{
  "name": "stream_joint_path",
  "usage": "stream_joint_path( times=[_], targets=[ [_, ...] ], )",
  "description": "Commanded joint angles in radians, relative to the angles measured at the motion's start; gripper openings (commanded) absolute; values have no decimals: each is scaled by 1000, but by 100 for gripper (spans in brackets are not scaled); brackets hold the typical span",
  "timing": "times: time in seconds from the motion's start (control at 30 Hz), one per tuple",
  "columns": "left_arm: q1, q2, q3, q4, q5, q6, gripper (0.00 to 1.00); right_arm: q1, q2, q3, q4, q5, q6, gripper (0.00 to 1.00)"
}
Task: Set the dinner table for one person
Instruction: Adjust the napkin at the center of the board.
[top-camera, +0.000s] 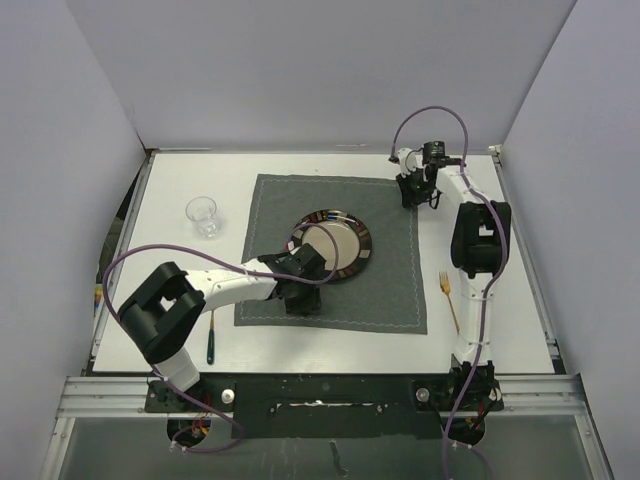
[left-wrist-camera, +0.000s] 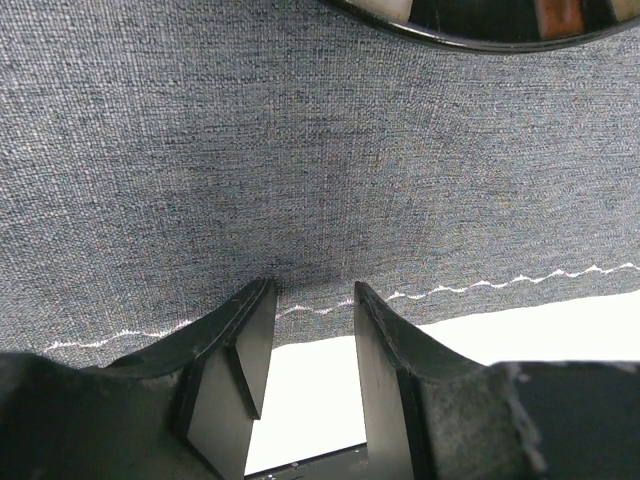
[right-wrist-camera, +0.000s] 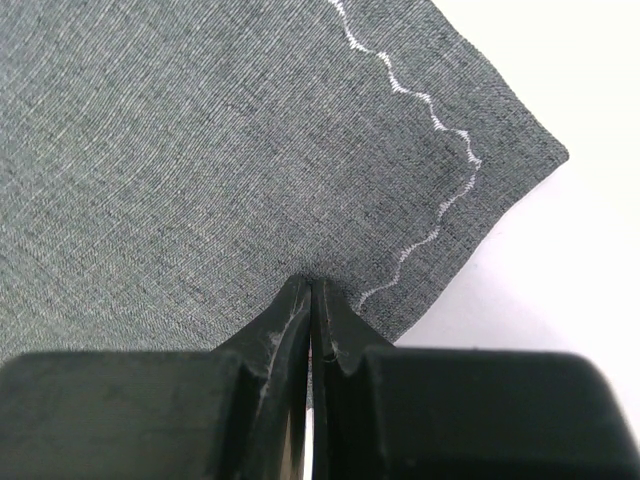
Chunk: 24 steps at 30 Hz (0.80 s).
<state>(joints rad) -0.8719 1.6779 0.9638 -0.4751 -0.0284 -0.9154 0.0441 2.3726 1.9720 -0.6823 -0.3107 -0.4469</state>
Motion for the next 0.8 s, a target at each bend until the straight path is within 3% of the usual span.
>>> stream_joint_path(
  times=[0.0,0.2,0.5,0.77],
  targets=[
    [-10,-34,11,-12,-6,-15,36,-10,-82,-52,-27,10,-42,0],
    [-15,-41,-2,20,-5,-11,36,9,-145,-115,-24,-21,-94,0],
    [-13,-99,-80,104,-4,-7,36,111,-4,103,-97,47,-117,0],
    [-16,-237,-127,76,-35,-16,36,145,73,212,-77,86,-98,0]
  ],
)
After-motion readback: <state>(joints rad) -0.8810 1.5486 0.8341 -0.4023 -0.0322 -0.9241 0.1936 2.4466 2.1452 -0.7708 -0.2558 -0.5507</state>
